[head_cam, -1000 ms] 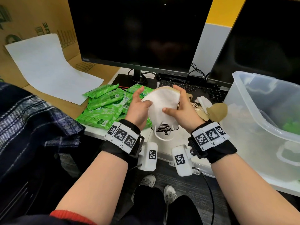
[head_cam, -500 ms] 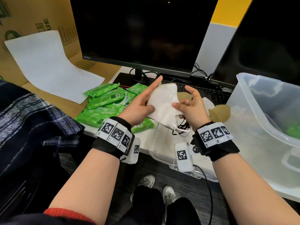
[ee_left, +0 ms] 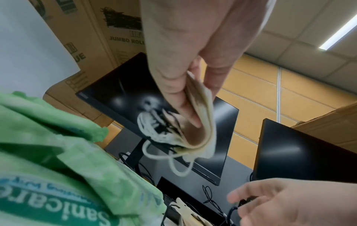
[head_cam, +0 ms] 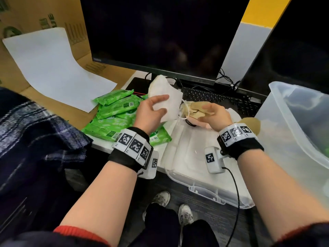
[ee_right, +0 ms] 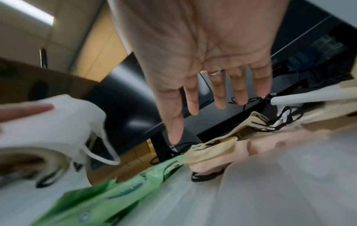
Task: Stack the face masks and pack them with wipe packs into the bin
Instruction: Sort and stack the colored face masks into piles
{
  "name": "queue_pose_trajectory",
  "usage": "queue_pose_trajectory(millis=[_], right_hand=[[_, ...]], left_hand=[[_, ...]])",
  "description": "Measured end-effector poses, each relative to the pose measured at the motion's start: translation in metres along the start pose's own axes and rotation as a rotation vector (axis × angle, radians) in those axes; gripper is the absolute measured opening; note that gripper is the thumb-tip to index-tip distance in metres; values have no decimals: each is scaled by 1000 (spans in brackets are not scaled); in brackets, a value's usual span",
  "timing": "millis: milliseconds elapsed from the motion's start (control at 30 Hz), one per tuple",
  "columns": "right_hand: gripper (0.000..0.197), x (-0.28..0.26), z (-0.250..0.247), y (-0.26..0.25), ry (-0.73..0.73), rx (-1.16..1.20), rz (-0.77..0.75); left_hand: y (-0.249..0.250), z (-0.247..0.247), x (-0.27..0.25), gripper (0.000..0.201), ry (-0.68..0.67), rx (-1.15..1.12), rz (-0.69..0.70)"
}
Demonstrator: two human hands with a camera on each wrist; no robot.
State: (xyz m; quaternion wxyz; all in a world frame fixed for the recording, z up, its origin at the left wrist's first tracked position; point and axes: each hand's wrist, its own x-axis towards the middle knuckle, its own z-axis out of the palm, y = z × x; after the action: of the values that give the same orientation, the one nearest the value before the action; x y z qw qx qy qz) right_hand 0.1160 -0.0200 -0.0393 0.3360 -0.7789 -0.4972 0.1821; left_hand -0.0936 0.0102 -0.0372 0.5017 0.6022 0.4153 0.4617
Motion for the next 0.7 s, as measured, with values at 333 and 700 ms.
queue_pose_trajectory(millis=[333,700], right_hand=[[94,52,15,-10,-288,-777,3],[80,79,39,-21,-433,-1017,37]], left_hand=[[2,2,0,50,113,-91,-55],[-8,4,14,49,143,-77,-128]])
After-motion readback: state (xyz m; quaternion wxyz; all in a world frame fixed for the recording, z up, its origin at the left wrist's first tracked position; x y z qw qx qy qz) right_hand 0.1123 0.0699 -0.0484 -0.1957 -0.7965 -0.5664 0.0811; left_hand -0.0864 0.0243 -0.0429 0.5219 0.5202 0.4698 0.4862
